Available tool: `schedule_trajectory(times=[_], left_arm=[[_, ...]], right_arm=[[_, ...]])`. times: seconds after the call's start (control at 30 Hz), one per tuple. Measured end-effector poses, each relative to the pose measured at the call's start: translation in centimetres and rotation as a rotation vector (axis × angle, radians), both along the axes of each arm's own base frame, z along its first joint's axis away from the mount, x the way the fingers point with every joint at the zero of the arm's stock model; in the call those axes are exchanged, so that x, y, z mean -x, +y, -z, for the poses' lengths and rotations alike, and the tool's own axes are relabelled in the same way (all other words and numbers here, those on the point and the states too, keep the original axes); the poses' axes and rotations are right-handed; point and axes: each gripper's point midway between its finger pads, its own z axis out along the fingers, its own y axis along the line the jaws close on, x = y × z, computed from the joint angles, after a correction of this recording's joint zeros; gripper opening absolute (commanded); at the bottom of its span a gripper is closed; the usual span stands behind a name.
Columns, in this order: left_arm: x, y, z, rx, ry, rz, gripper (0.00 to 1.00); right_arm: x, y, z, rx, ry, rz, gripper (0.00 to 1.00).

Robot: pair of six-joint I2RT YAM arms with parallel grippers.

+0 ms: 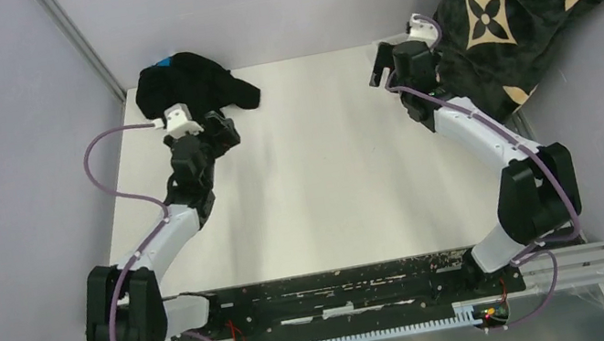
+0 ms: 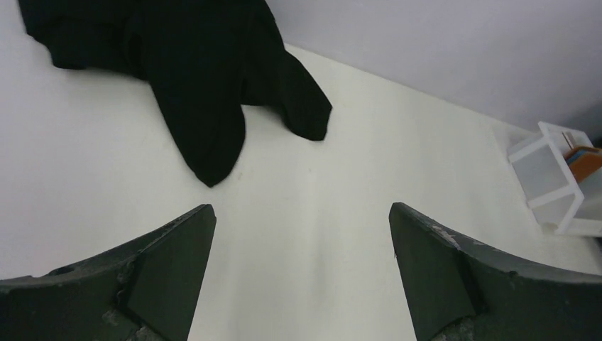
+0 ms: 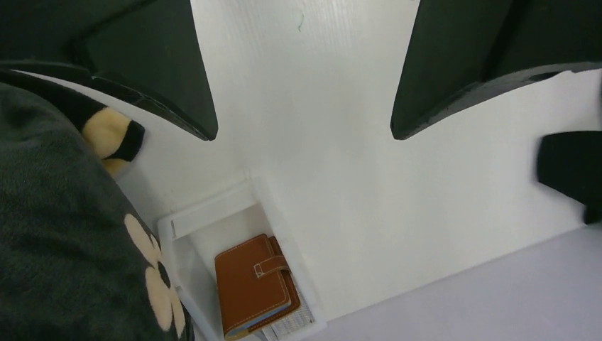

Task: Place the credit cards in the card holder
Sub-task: Move the storage box to the center of the board.

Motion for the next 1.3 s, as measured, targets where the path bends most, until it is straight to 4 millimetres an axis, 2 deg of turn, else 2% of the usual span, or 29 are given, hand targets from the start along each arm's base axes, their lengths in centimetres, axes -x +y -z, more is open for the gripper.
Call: schedule_trajectory(times=[0.13, 0.2, 0.3, 0.53, 0.7, 0.83, 0.97, 1.13, 1.3], left_arm=[[-0.8, -3.5, 1.3, -0.032, 0.082, 0.037, 0.99], [-1.4, -4.6, 1.4, -0.047, 0.109, 0.040, 0.99], [-2.4, -5.9, 1.2, -0.061, 0.136, 0.037, 0.99], [-4.3, -7.3, 1.3, -0.039, 0.197, 0.017, 0.99], [-5.1, -8.5, 2.4, -0.028, 0.238, 0.022, 1.00], [-5.8, -9.6, 4.2, -0.032, 0.278, 0.037, 1.00], [-6.2, -10.8, 6.3, -0.047, 0.322, 0.062, 0.99], [-7.2, -12.4, 7.6, -0.055, 0.344, 0.090, 0.98], [-8.0, -13.8, 7.7, -0.052, 0.341, 0.115, 0.97]], right_arm=[[-0.6, 0.5, 1.5, 0.128, 0.066, -0.037, 0.93], [-0.9, 0.4, 2.7, 0.180, 0.119, -0.058, 0.89], [-1.6, 0.4, 3.4, 0.223, 0.174, -0.079, 0.85], [-3.8, 0.7, 1.1, 0.263, 0.191, -0.094, 0.80], [-4.9, -0.1, 0.9, 0.273, 0.220, -0.094, 0.76], [-6.3, -1.7, 3.1, 0.263, 0.279, -0.084, 0.74], [-7.7, -2.4, 6.7, 0.256, 0.359, -0.114, 0.73], [-9.7, -2.0, 9.9, 0.247, 0.414, -0.167, 0.73], [-12.3, -1.0, 11.0, 0.224, 0.412, -0.210, 0.72]])
